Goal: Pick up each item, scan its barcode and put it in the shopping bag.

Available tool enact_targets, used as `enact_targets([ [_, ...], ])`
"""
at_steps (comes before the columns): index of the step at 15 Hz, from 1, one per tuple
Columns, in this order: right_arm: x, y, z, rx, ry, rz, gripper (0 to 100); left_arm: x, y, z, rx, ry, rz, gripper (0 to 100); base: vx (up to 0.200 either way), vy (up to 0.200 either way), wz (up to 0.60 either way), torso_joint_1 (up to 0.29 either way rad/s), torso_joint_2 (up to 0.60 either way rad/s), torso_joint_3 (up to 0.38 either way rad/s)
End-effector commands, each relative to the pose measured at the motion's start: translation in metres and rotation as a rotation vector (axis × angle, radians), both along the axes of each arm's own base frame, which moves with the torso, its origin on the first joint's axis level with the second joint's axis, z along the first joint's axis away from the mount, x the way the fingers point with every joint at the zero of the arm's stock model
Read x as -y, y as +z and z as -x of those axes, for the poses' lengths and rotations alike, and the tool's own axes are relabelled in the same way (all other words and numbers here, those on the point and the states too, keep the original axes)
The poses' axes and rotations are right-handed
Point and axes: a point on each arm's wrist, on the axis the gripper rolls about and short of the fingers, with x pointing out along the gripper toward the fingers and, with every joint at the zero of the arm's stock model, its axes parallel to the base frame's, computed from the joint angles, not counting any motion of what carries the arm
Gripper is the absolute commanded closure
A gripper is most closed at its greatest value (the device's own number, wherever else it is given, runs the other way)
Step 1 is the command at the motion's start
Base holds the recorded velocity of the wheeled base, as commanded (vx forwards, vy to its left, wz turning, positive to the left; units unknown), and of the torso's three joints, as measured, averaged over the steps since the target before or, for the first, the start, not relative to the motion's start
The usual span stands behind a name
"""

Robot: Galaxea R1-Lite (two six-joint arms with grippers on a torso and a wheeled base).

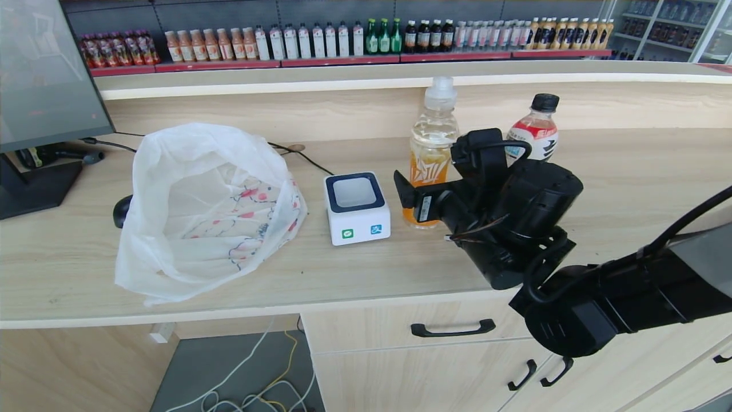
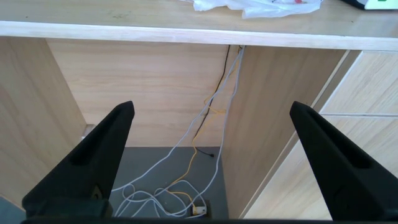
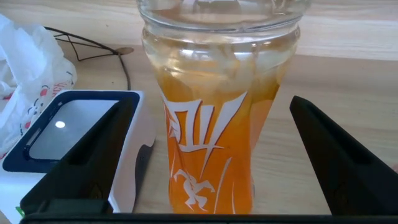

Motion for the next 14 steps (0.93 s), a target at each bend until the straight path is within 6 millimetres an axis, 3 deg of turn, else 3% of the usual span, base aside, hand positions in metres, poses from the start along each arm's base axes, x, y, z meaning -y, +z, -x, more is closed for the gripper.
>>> enact_targets([
  [1,-0.002,-0.002,-0.006,0.003,-0.01,0.001,0,0.0,0.0,0.0,0.001,0.001,0.0,0,0.0,0.0,0.0,0.0,0.0,0.0],
  [14,-0.002,0.003,-0.028,0.053,-0.047,0.01,0,0.0,0.0,0.0,0.001,-0.001,0.0,0,0.0,0.0,0.0,0.0,0.0,0.0],
])
